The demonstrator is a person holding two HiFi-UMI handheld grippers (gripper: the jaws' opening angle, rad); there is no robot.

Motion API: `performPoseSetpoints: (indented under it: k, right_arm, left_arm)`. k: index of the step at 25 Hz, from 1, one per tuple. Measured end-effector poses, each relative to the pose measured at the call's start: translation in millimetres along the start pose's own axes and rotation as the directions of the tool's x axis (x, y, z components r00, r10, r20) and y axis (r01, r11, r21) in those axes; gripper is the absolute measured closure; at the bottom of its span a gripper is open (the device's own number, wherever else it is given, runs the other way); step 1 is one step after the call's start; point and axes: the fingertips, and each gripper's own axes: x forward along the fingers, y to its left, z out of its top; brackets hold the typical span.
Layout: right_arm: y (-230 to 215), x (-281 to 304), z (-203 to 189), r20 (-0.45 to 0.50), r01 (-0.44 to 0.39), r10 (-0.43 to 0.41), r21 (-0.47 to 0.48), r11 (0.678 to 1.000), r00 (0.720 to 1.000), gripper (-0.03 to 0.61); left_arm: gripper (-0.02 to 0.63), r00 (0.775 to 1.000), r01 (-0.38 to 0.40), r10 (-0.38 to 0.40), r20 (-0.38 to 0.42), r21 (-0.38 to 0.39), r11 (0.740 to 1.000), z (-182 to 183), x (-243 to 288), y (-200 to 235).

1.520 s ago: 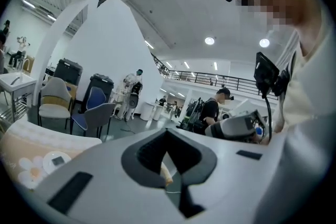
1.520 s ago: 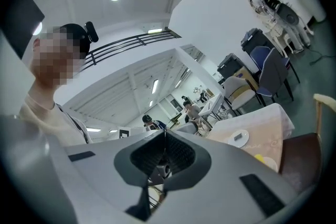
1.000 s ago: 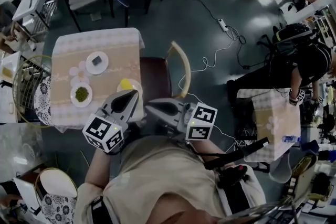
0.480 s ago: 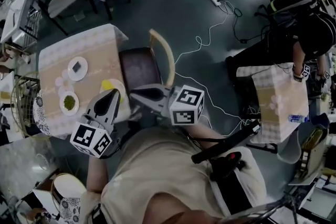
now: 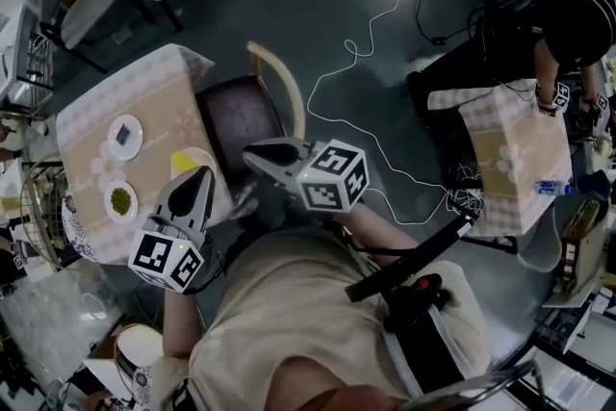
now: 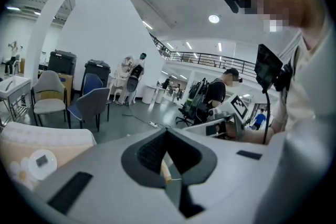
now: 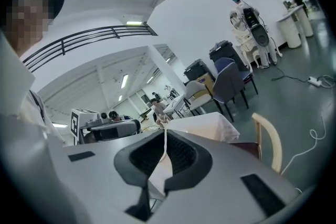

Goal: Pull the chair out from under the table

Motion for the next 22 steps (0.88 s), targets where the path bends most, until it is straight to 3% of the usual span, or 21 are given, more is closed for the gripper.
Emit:
performPoseSetpoints:
  k: [4, 6, 7, 15, 18, 22]
  right_arm:
    - [-22, -14, -3, -0.025, 0.075, -0.074, 0.005, 0.997, 0.997, 0.548]
    - [-32, -8, -9, -0.067, 0.123, -0.122, 0.01, 0.992, 0.99, 0.32]
    - [-39, -6, -12, -0.086, 0.157, -0.156, 0.008, 0.988, 0.984, 0.303]
    - [-86, 3, -32, -0.188, 0.346, -0.347, -0.037, 0.937, 0.919, 0.29]
    - [-119, 0, -43, -0.25, 0.421, -0.416, -0.036, 0.906, 0.874, 0.291]
    - [-168, -10, -57, -0.313, 0.53, -0.522, -0.067, 0.845, 0.793, 0.291]
  left_arm:
    - [0.609, 0.999, 0.033, -0.033, -0.019, -0.004, 0.999, -7, 13, -10]
    - [0.609, 0.999, 0.036, -0.036, -0.025, -0.002, 0.999, -7, 9, -6]
    - [0.609, 0.999, 0.036, -0.036, -0.027, 0.0, 0.999, -7, 6, -3]
    - [0.609, 1.0, 0.014, -0.014, -0.013, -0.048, 0.999, -19, -7, 16]
    - [0.609, 1.0, 0.014, -0.015, -0.007, -0.044, 0.999, -20, -4, 18]
    - [0.609, 1.0, 0.01, -0.01, -0.012, -0.035, 0.999, -22, 0, 20]
